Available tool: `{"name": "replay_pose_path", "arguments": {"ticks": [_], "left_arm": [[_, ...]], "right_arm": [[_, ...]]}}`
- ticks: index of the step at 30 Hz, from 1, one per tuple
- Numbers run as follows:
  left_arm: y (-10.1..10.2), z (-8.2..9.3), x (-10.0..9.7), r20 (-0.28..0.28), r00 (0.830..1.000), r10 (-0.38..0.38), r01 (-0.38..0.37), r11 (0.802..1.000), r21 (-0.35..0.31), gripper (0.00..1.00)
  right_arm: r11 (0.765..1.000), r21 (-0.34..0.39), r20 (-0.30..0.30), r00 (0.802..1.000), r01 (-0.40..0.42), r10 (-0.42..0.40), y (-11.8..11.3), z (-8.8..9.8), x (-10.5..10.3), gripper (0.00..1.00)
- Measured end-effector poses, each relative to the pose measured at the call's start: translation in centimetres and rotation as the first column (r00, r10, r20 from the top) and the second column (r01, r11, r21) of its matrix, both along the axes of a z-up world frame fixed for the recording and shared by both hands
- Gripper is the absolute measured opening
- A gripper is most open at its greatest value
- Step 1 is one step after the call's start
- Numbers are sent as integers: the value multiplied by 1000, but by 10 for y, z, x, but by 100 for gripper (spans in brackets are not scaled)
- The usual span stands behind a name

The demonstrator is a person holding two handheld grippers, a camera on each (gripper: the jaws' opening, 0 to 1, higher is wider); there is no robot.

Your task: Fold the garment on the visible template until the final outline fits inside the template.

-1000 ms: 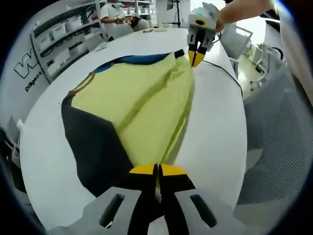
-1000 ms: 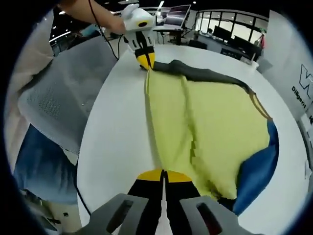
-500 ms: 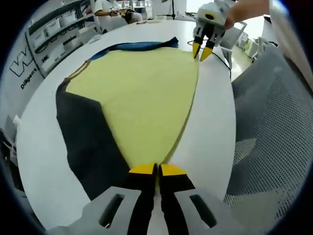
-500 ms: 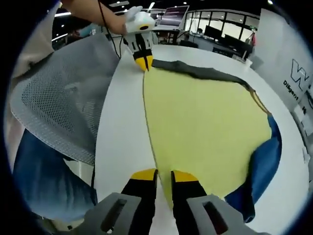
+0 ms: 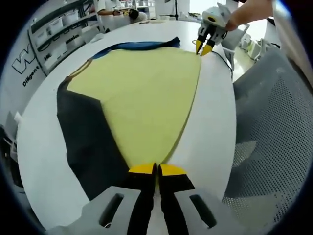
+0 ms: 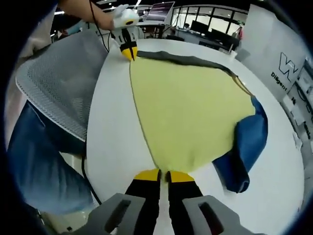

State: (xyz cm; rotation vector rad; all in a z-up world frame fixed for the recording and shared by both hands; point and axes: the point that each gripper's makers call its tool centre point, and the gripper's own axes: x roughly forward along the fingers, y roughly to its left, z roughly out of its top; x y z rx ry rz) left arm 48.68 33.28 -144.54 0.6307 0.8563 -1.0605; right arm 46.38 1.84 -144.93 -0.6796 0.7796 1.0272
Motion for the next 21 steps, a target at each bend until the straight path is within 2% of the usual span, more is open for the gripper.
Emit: {"name": "replay_pose_path", "arguments": {"ticks": [2, 3, 8, 11, 13, 15, 18, 21], "left_arm": [[0, 0, -1, -4, 1000, 9, -9, 1000, 0, 3], [0, 0, -1, -9, 1000, 14, -14, 1000, -1, 3], [0, 0, -7, -40, 999, 32, -33, 999, -16, 3], [1, 2, -11, -56, 997, 44, -45, 999, -25, 6], [1, 9, -13, -68, 994, 80, -85, 994, -63, 12], [8, 17, -10, -54, 991, 123, -127, 988, -89, 16], [20, 32, -5, -40, 978, 204, -207, 968, -142, 15], [41, 37, -1, -33, 959, 283, -285, 947, -149, 15]], "right_arm": [[1000, 11, 0, 1000, 7, -7, 2, 1, -2, 0], [999, 18, -12, 999, 35, -35, 0, 1, -3, 0], [999, 16, -25, 999, 32, -32, -2, 1, -10, 0], [999, 14, -83, 996, 38, -37, -2, 3, -16, 0], [999, 20, -80, 996, 38, -37, -2, 8, -15, 0], [998, 39, -76, 996, 48, -45, 1, 15, -13, 0], [997, 53, -74, 996, 59, -55, 6, 24, -9, 0], [993, 84, -60, 995, 83, -78, 11, 29, -2, 0]]}}
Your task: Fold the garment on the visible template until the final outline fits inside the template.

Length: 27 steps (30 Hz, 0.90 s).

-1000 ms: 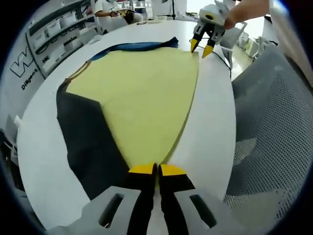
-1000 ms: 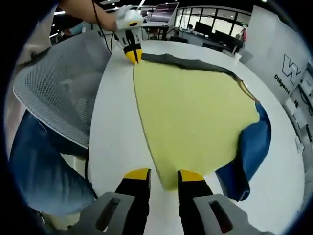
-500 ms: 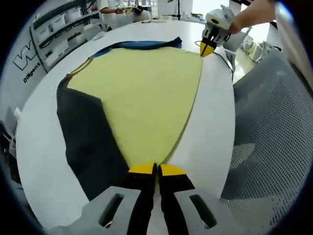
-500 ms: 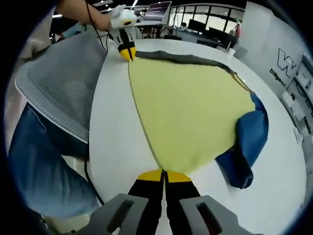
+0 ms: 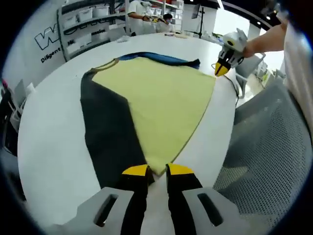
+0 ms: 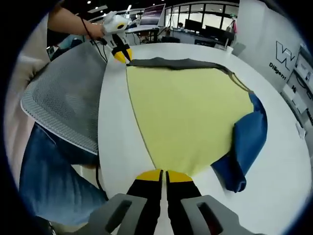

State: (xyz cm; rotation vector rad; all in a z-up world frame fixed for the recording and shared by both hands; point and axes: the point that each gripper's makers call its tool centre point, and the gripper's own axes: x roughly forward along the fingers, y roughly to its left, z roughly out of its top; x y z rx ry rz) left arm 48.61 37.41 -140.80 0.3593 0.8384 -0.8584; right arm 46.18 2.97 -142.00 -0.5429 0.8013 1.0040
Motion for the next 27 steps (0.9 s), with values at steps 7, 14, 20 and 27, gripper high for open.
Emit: {"name": "replay_pose_path", "arguments": {"ticks": [7, 14, 20, 27], "left_arm": [[69, -9, 15, -22, 960, 279, -278, 959, 46, 18], [68, -16, 25, -51, 941, 335, -335, 942, 23, 22], [61, -25, 33, -87, 920, 381, -380, 925, 29, 20], [75, -37, 34, -68, 904, 422, -413, 904, 109, 22]], "right_arm": [[1000, -26, 29, 999, 16, -15, 7, -5, 12, 4], [999, 4, -9, 999, 52, -52, 24, -11, 17, 6], [998, -3, -29, 997, 65, -65, 32, -19, 18, 6], [996, -51, -12, 997, 78, -79, 27, -24, 23, 8]]}}
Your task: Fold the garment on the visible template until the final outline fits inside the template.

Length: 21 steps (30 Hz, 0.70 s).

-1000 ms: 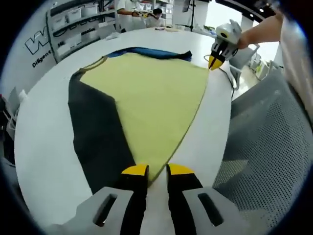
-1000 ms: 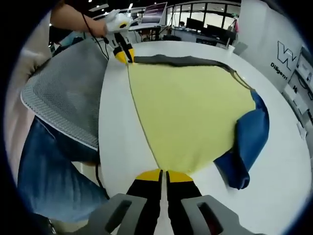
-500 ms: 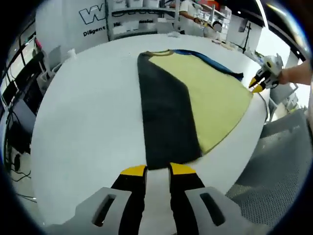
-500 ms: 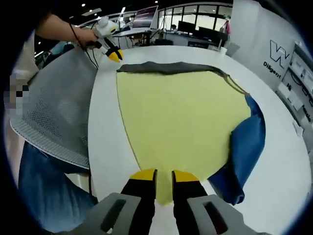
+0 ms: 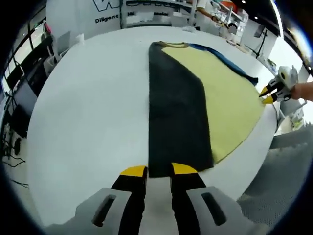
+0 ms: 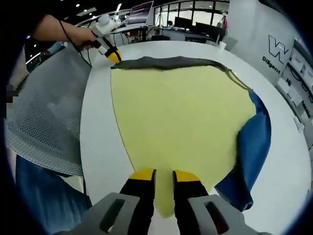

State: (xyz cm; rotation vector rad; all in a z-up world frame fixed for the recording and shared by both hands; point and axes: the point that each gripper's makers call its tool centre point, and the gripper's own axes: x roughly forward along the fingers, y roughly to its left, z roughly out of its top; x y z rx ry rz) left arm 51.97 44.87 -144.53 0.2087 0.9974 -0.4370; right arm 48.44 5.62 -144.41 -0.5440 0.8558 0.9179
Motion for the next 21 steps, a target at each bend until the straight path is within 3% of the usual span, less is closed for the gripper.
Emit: {"name": "replay_pose_path", "arguments": {"ticks": [6, 11, 14, 18, 21], "left_arm": [[3, 3, 5, 22, 999, 28, -27, 1000, -10, 21], [-5, 2, 7, 33, 999, -7, 8, 1000, -29, 9], [-5, 3, 6, 31, 1000, -3, 4, 999, -44, 9], [7, 7, 11, 33, 998, 45, -42, 996, -74, 9], [26, 13, 21, 45, 995, 91, -88, 993, -78, 9]], "right_arm": [[1000, 15, 11, 1000, 5, -5, 5, 2, 5, 10], [1000, -9, -3, 1000, 2, -2, 5, -4, 5, 7], [1000, -1, -7, 1000, 14, -14, 5, -4, 5, 6], [1000, 8, -9, 1000, 24, -24, 4, -5, 6, 5], [1000, 8, -6, 1000, 29, -29, 4, -5, 7, 4]]}}
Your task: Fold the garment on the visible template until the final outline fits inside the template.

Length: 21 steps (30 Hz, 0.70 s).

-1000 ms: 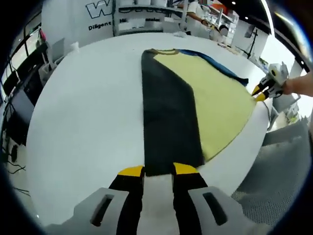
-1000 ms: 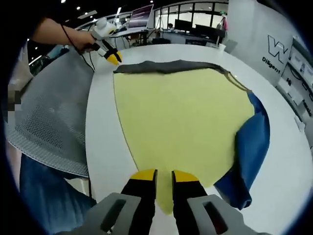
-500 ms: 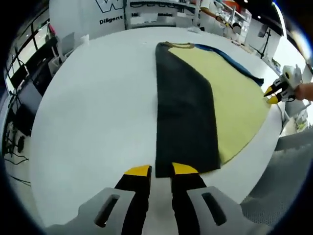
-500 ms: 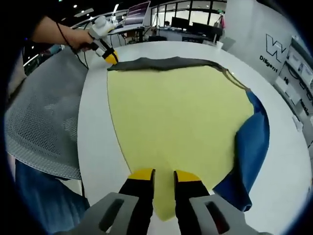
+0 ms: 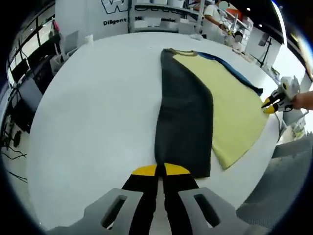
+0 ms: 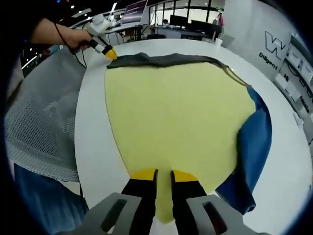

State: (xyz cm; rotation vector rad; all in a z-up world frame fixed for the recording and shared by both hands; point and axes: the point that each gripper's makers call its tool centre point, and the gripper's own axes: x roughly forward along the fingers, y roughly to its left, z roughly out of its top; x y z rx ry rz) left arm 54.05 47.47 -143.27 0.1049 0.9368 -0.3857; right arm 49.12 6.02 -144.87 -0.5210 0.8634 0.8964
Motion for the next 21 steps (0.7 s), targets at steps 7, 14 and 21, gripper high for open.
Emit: {"name": "replay_pose_path", "arguments": {"ticks": [7, 14, 21], "left_arm": [[39, 9, 36, 24, 1000, 15, -17, 998, 54, 9], [80, 21, 78, 50, 998, 31, -36, 993, 116, 9], [107, 25, 108, 66, 997, 44, -54, 986, 158, 9]], "right_arm": [[1000, -3, -7, 1000, 2, -2, -1, 0, 1, 3], [1000, -7, -14, 1000, 7, -7, -1, -1, 0, 3], [1000, -14, -24, 1000, 8, -9, -1, -1, 1, 3]]}}
